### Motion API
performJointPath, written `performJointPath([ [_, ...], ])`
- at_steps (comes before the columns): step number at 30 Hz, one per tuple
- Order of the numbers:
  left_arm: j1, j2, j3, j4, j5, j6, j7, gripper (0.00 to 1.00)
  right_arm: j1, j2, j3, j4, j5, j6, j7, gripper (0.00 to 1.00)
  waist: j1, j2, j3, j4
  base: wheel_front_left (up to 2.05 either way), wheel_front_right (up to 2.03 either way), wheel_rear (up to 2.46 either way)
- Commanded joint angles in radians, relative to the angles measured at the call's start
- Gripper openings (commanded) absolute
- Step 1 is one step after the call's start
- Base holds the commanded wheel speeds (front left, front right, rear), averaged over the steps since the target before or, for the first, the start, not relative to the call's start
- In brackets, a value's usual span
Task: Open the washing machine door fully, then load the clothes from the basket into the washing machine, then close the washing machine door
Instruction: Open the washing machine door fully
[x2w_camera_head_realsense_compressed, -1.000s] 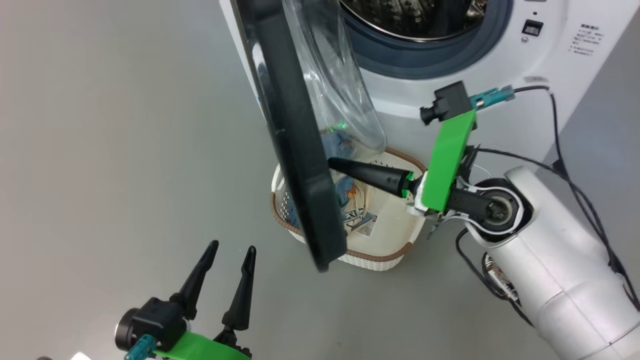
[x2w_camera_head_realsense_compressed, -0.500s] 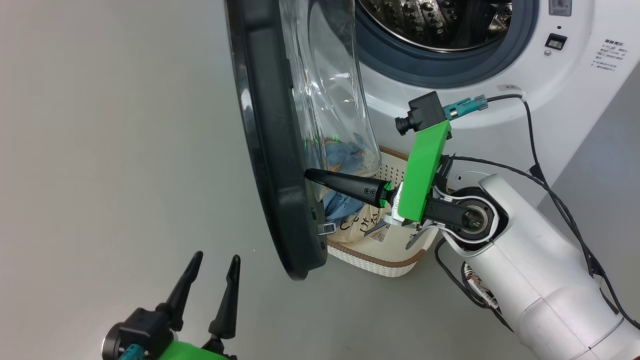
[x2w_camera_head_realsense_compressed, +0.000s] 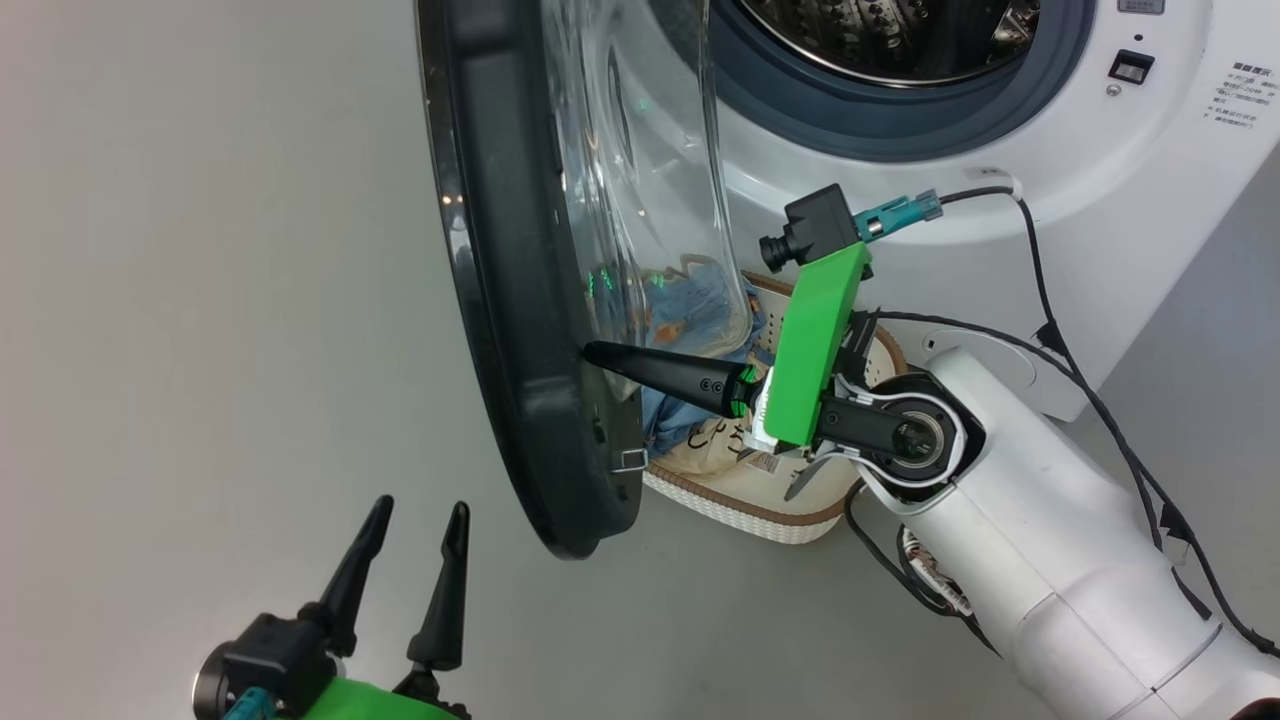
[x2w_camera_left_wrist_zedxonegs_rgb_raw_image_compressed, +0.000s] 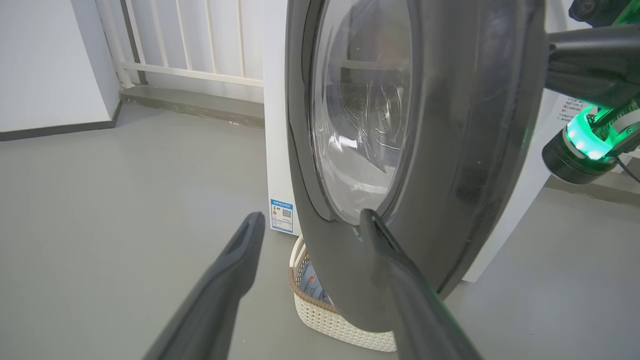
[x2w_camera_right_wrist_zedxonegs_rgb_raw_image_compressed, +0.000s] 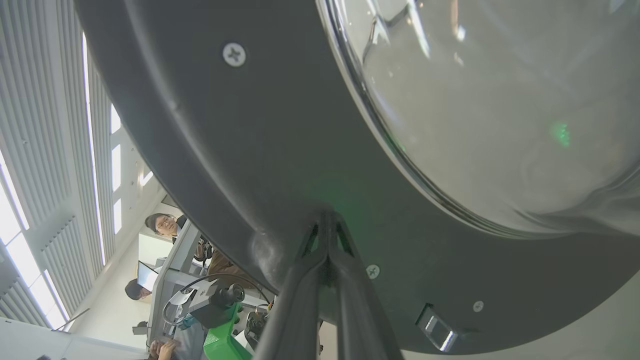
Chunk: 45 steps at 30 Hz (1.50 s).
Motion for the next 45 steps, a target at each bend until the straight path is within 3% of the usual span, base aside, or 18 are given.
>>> performJointPath([
  [1, -0.009, 0.016, 0.037, -0.027, 0.002, -0.003, -0.009, 1.00, -0.025, 0.039, 0.017, -0.027, 0.000, 0.002, -0.004, 0.00, 0.0000, 0.0000, 0.000, 0.000, 0.00, 0.00, 0.00],
  [13, -0.019, 0.016, 0.024, 0.000, -0.004, -0.003, -0.009, 1.00, 0.004, 0.008, 0.005, -0.035, 0.004, 0.002, -0.056, 0.00, 0.0000, 0.0000, -0.023, -0.008, 0.00, 0.00, 0.00],
  [14, -0.021, 0.016, 0.020, 0.008, -0.003, -0.003, -0.009, 1.00, 0.012, 0.003, -0.001, -0.035, 0.007, 0.002, -0.065, 0.24, 0.0000, 0.0000, -0.029, -0.010, 0.00, 0.00, 0.00],
  [17, -0.029, 0.017, 0.010, 0.026, -0.003, -0.003, -0.009, 1.00, 0.034, -0.019, -0.015, -0.038, 0.004, 0.002, -0.094, 0.49, 0.0000, 0.0000, -0.041, -0.014, 0.00, 0.00, 0.00],
  [18, -0.032, 0.020, 0.009, 0.031, -0.004, -0.003, -0.009, 1.00, 0.042, -0.026, -0.020, -0.038, 0.004, 0.002, -0.105, 0.84, 0.0000, 0.0000, -0.044, -0.017, 0.00, 0.00, 0.00],
  [19, -0.034, 0.023, 0.010, 0.034, -0.004, -0.003, -0.009, 1.00, 0.048, -0.031, -0.023, -0.038, 0.003, 0.002, -0.113, 1.00, 0.0000, 0.0000, -0.046, -0.022, 0.00, 0.00, 0.00],
  [27, -0.046, 0.042, 0.012, 0.047, -0.007, -0.003, -0.009, 1.00, 0.098, -0.094, -0.007, -0.036, -0.037, 0.002, -0.182, 1.00, 0.0000, 0.0000, -0.059, -0.064, 0.00, 0.00, 0.00],
  [45, -0.023, 0.057, 0.043, 0.051, -0.002, -0.003, -0.009, 1.00, 0.297, -0.318, 0.081, -0.031, -0.107, 0.002, -0.405, 1.00, 0.0000, 0.0000, -0.102, -0.126, 0.00, 0.00, 0.00],
])
